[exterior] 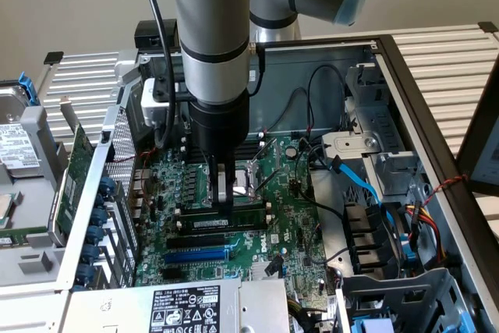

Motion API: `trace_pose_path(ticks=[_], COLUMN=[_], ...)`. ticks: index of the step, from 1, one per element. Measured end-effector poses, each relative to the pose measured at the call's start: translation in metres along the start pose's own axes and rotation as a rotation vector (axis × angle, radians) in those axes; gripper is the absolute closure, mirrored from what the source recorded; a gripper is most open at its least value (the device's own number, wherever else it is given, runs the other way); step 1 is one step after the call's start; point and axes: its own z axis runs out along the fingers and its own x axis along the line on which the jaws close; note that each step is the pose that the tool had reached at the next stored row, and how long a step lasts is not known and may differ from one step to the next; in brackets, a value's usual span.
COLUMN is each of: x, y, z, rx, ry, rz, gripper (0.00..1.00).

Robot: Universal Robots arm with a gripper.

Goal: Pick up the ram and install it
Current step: 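Press down the ram until it locks into place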

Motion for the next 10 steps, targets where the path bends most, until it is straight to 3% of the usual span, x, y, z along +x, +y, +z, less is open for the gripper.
trace_pose_path(ticks=[3,10], x=[0.001,0.001], y=[0.0002,0.0002], z=[-0.0206,-0.0256], rx=[-0.0003,-0.0004], ry=[-0.0078,-0.0141], rz=[0.0,0.0], gripper=[0.89,0.89])
